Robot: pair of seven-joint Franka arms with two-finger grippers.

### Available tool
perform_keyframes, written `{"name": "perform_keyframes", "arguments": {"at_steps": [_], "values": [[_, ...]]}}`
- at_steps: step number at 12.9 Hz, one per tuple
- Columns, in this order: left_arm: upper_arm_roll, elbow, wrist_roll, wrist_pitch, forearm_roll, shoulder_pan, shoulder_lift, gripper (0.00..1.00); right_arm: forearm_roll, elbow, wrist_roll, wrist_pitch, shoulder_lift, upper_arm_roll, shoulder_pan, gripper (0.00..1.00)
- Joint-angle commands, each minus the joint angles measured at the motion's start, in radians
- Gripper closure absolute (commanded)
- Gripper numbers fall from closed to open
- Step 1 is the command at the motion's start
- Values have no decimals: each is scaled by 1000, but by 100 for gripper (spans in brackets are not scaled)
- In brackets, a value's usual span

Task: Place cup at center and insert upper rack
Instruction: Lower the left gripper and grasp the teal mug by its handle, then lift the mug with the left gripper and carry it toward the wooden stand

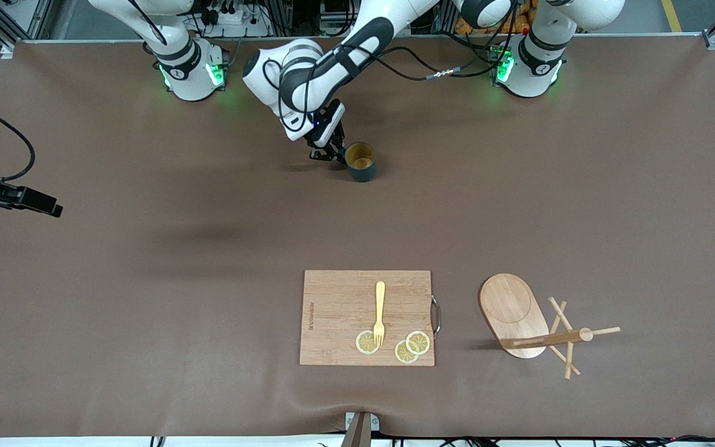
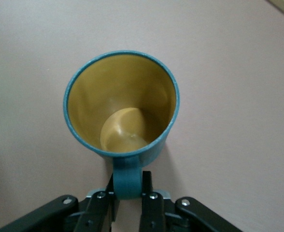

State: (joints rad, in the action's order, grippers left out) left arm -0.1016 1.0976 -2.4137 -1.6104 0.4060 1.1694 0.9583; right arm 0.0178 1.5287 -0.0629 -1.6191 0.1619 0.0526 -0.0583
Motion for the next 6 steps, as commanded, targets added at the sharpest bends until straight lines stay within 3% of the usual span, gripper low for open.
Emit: {"name": "perform_keyframes", "arguments": {"at_steps": [1,6], "values": [[2,10,71,9,-56,-40,-101,100,5,-9,34,4,-2,-5,-18,0],[-3,27,197,-49,-186,-184,-243,100,10,-7,34,4,-1,-8,-43,0]]}}
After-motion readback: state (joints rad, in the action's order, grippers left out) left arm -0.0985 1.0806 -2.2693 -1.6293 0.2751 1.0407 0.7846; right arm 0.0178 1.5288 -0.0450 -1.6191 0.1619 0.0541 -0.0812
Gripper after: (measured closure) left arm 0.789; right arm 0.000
